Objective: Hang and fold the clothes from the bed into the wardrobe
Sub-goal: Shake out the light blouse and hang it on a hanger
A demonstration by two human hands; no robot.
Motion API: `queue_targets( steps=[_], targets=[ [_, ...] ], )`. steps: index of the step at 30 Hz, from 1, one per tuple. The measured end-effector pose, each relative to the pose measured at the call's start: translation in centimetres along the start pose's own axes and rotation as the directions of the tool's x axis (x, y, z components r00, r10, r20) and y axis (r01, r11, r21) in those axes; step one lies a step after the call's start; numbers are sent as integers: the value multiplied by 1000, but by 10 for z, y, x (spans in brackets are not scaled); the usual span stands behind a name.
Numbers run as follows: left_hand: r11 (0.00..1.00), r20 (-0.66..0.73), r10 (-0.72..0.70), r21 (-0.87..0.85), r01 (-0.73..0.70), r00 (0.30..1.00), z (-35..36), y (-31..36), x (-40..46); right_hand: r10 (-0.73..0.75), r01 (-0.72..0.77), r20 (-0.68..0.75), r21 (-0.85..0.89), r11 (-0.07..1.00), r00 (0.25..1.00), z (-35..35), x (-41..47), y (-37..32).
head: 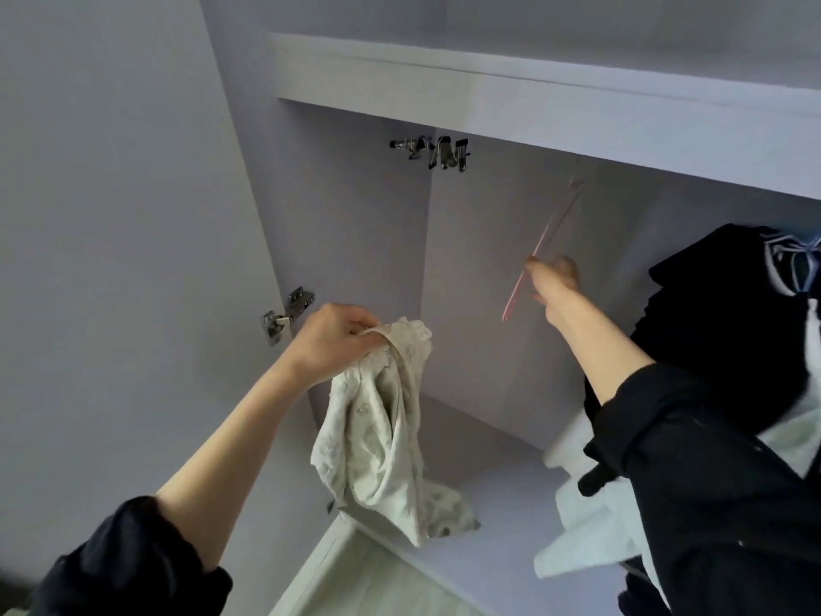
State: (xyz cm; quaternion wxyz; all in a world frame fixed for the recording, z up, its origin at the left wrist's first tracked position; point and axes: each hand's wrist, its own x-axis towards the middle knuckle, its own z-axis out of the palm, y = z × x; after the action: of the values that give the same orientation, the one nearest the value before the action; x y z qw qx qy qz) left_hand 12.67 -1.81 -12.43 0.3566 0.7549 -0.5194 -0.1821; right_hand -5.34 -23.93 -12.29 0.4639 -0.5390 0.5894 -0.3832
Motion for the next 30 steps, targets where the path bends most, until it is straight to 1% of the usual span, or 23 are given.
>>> queue_targets(
  steps=[2, 4, 6, 8, 12, 14, 17, 21, 26, 28, 30],
  targets=[
    [1000, 14, -6, -23, 6, 1000, -3, 0, 6, 165, -186, 120, 190, 964, 979, 2, 5, -6],
    [998, 34, -11, -59, 13, 999, -6, -5, 10, 216, -267, 200, 277, 923, 956, 6, 13, -5],
    [994, 47, -24, -102, 29, 999, -8, -11, 13, 209, -276, 229, 319, 907, 951, 8, 14, -6],
    [991, 61, -41, -125, 48, 997, -9, -15, 15, 172, -252, 231, 383, 889, 958, 11, 14, -5],
    [993, 76, -51, -101, 58, 996, -13, -20, 20, 88, -202, 229, 542, 816, 969, 9, 6, -6],
    [992, 53, -62, -111, 68, 997, -16, -22, 21, 44, -173, 227, 591, 788, 973, 4, -2, -6],
    [986, 41, -69, -147, 74, 997, -20, -23, 23, 38, -147, 198, 573, 806, 980, 2, -17, 3],
    [991, 89, -45, -121, 56, 995, -20, -21, 21, 99, -109, 46, 424, 899, 994, -1, -34, 31],
    [991, 119, -29, -125, 44, 992, -16, -17, 18, 159, -171, 63, 406, 898, 985, -18, -61, 68],
    [994, 121, -22, -106, 34, 992, -14, -15, 16, 159, -144, -9, 379, 914, 987, -23, -78, 83],
    [995, 130, -26, -95, 39, 991, -12, -11, 14, 108, -58, -123, 351, 934, 987, -28, -93, 96]
  ],
)
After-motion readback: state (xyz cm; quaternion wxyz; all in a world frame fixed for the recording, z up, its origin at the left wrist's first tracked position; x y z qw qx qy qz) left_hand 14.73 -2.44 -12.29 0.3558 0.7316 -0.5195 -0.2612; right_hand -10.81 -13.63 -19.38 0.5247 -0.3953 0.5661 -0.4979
